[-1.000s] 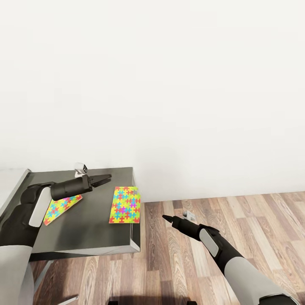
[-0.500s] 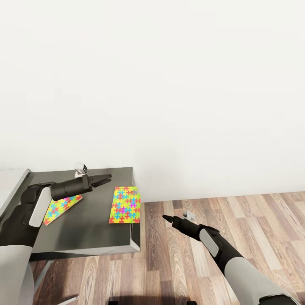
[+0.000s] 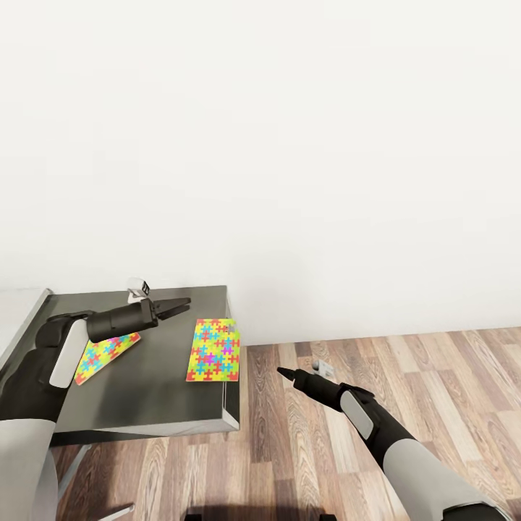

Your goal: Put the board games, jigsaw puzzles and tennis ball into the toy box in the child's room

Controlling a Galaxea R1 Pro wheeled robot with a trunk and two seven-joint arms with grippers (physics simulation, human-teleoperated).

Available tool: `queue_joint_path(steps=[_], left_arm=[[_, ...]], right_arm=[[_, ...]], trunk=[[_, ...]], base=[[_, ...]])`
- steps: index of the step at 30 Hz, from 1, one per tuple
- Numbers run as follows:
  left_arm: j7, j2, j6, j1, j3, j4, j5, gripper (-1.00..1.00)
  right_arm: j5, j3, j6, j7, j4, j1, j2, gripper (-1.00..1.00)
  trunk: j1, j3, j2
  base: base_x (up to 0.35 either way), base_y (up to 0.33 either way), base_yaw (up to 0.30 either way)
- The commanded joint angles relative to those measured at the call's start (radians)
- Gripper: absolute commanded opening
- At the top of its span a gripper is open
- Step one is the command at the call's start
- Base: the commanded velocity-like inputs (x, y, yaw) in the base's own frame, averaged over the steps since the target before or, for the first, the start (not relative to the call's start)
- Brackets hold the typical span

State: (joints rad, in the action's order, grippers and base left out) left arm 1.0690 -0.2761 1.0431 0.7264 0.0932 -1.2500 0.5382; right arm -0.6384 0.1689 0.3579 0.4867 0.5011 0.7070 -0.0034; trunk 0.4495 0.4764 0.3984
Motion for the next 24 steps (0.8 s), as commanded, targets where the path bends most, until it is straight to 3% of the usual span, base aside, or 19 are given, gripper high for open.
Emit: queue_joint_path(steps=[1,12,24], left_arm=[[0.004,0.0,0.004,0.001,0.0,0.0,-0.001,1.0],[0.003,0.0,0.004,0.001,0.0,0.0,-0.001,1.0],[0.003,0.0,0.004,0.001,-0.001,0.0,-0.001,1.0]], right_arm=[[-0.004,0.001,0.005,0.001,0.001,0.0,0.0,1.0],[-0.004,0.001,0.006,0.001,0.001,0.0,0.002,1.0],[-0.004,0.001,0.006,0.001,0.001,0.001,0.002,1.0]], trunk=[[0.001,0.001,0.002],[0.001,0.0,0.002],[0.001,-0.017,0.002]], base=[[0.0,0.0,0.0],[0.0,0.0,0.0],[0.0,0.0,0.0]])
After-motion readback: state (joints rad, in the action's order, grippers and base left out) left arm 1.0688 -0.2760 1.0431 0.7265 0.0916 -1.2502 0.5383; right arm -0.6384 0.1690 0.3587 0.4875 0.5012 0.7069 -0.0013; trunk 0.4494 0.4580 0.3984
